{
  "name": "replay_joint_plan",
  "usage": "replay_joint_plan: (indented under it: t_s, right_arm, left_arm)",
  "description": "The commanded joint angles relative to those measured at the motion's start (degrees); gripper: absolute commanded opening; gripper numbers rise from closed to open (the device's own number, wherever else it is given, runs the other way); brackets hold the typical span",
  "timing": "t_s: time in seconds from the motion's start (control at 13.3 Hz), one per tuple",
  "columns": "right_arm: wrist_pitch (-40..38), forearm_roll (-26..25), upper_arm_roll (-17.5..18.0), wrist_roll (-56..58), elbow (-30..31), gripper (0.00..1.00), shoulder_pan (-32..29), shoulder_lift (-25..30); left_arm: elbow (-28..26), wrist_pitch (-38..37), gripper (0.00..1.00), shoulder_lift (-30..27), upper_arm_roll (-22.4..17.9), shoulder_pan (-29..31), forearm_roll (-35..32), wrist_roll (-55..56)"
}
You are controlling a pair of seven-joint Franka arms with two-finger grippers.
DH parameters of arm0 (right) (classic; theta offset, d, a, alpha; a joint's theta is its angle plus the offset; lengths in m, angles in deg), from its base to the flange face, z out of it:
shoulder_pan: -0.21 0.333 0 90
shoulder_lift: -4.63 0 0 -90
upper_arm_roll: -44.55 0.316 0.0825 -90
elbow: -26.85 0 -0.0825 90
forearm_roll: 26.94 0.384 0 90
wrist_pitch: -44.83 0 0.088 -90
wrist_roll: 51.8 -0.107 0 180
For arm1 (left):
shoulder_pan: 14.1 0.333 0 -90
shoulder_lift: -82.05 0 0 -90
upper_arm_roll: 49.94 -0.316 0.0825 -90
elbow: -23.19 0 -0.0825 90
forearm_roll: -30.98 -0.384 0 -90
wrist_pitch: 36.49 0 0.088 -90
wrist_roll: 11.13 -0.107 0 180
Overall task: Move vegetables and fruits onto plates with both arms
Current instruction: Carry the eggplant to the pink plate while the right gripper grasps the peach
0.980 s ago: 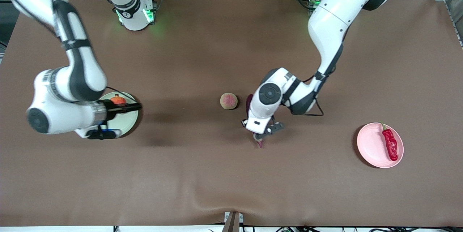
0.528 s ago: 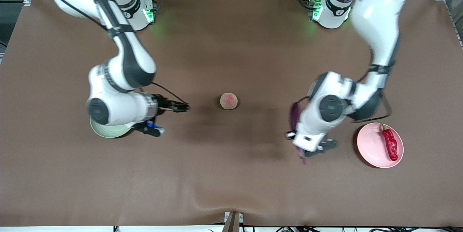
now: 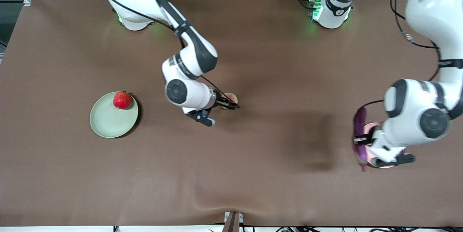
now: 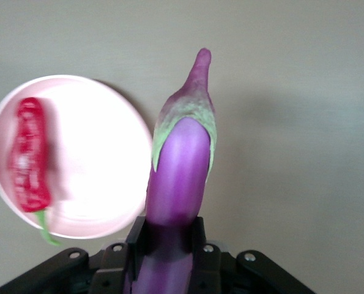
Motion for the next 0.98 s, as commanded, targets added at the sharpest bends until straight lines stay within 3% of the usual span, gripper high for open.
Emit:
replay_joint_plan:
  t_s: [0.0, 0.15, 0.68, 0.75, 0.83, 0.9]
  right_arm:
    - [0.91, -3.34, -1.02, -0.84, -1.50, 1.00, 1.51, -1.84]
    - [0.91, -5.98, -1.02, -4.25, -1.50, 1.00, 1.95, -2.72]
    - [5.04, -11.78, -1.02, -9.89, -1.58, 1.00, 5.99, -6.76]
    - [4.96, -13.36, -1.02, -9.72, -1.67, 0.71, 5.99, -6.86]
    - [4.43, -14.86, -1.02, -9.54, -1.76, 0.31, 6.08, -6.77]
    - [4.08, -18.26, -1.02, -9.19, -1.76, 0.11, 5.91, -6.59]
  left_arm:
    - [-0.09, 3.11, 0.00, 1.82, -0.73, 0.73, -1.23, -0.84]
    - [-0.18, 5.23, 0.00, 2.79, -2.58, 1.17, -2.90, -3.46]
    - [-0.71, 7.78, 0.00, 4.82, -2.76, 4.24, -3.08, -2.69]
    - [-0.79, 7.70, 0.06, 4.82, -2.76, 4.51, -3.08, -2.69]
    - [-0.79, 7.61, 0.14, 4.82, -2.76, 4.86, -3.08, -2.51]
    - [-0.79, 7.61, 0.34, 4.73, -2.67, 5.04, -2.99, -2.42]
